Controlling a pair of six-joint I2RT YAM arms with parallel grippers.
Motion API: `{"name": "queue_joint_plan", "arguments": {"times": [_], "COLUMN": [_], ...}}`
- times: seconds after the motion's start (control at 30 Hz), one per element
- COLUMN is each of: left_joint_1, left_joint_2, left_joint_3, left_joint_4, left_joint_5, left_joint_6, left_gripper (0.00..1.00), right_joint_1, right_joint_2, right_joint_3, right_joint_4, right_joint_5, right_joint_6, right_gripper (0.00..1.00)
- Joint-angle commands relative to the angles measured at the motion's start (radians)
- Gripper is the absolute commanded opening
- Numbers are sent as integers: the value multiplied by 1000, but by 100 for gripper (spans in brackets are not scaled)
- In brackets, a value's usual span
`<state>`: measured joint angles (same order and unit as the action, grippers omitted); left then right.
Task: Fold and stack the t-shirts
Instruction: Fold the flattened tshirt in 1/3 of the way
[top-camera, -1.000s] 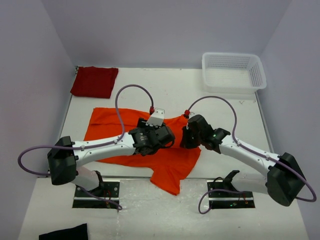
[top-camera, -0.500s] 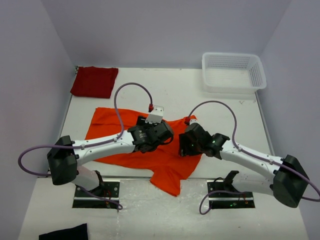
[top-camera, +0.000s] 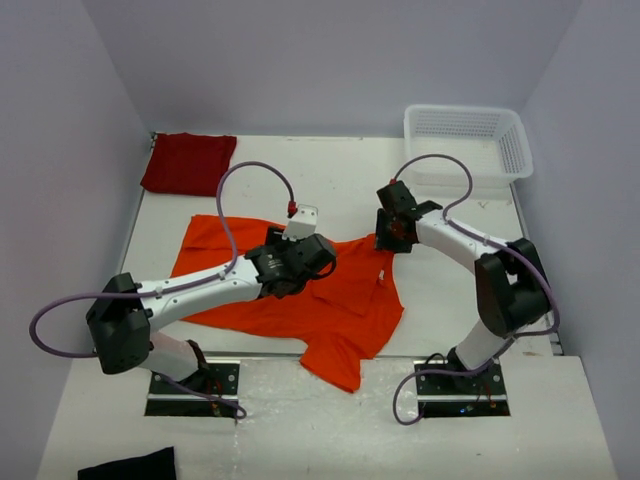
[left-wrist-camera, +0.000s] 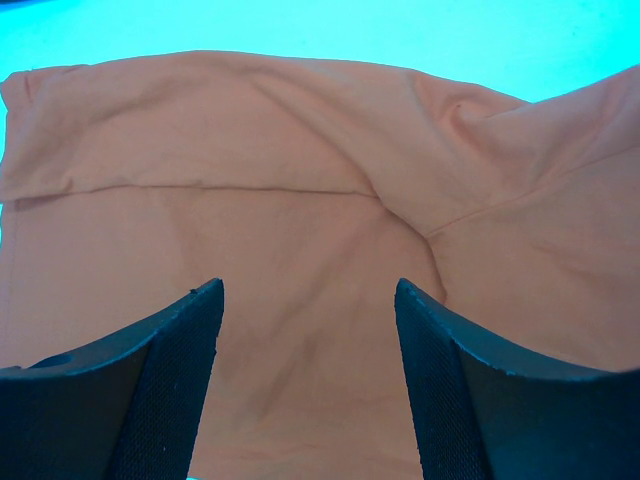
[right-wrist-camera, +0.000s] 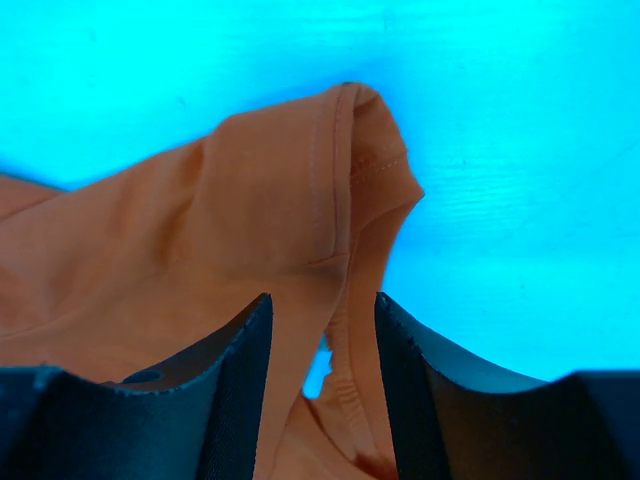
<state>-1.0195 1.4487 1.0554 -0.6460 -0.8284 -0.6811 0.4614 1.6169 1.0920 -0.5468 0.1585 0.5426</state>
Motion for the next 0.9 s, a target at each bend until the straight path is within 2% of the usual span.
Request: {"name": "queue_joint_plan", "arguments": {"times": [0.0, 0.17, 0.6, 0.87], "left_joint_1": [2, 6, 12, 15], "left_joint_2": [-54, -70, -111, -135], "left_joint_3": [-11, -23, -47, -58], "left_joint_4": [51, 69, 89, 88], "left_joint_5": [9, 18, 31, 31], "left_joint_6": [31, 49, 71, 75], "left_gripper": [71, 71, 71, 71], "right_joint_1": [-16, -38, -110, -127], "right_joint_2": [56, 119, 221, 302], "right_joint_3": [43, 86, 233, 332], "right_joint_4": [5, 16, -2, -50], "right_joint_5": [-25, -51, -126, -126], "right_joint_6": [-44, -53, -73, -78], "right_gripper": [46, 40, 41, 36]}}
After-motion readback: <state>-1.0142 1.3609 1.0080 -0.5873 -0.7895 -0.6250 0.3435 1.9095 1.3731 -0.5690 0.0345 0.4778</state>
